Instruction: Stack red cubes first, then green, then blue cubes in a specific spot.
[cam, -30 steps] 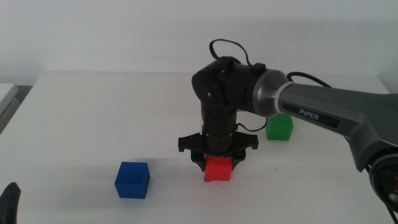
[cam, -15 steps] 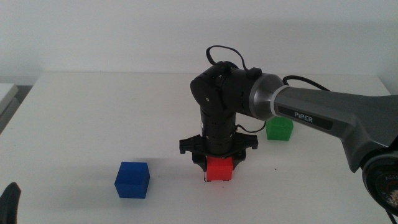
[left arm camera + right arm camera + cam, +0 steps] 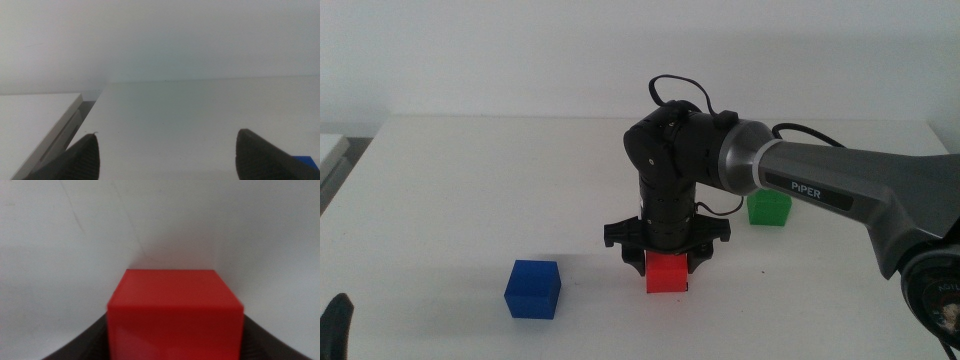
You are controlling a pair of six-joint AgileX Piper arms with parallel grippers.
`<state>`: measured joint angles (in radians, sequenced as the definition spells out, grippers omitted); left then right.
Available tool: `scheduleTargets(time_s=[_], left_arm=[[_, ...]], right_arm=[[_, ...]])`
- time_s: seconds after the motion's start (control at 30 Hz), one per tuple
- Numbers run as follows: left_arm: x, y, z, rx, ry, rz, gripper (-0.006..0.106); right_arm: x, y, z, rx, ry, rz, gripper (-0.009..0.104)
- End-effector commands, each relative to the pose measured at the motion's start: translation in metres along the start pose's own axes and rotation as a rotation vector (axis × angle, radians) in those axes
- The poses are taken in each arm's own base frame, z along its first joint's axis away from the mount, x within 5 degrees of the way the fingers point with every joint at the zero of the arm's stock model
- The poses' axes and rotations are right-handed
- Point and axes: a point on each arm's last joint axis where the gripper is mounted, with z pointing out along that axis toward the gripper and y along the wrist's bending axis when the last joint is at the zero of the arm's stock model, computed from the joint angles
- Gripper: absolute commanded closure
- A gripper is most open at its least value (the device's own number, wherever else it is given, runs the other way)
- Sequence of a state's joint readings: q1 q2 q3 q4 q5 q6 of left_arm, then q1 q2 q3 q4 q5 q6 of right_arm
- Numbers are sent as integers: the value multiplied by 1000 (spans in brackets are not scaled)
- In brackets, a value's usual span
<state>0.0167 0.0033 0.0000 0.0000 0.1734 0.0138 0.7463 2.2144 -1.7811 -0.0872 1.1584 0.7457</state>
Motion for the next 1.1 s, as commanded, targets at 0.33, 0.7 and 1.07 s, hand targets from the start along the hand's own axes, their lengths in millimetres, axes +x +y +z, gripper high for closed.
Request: scheduleTargets(time_s=[0.33, 0.7, 1.07], left_arm=[[-1, 0, 0, 3, -16, -3, 9], [-1, 0, 0, 3, -16, -3, 9], [-1, 0, 0, 3, -16, -3, 9]], right_arm=[[-1, -12, -50, -12, -92, -64, 27], [-49, -123, -113, 12, -234, 127, 27], [-86, -162, -71, 9, -254, 104, 2]])
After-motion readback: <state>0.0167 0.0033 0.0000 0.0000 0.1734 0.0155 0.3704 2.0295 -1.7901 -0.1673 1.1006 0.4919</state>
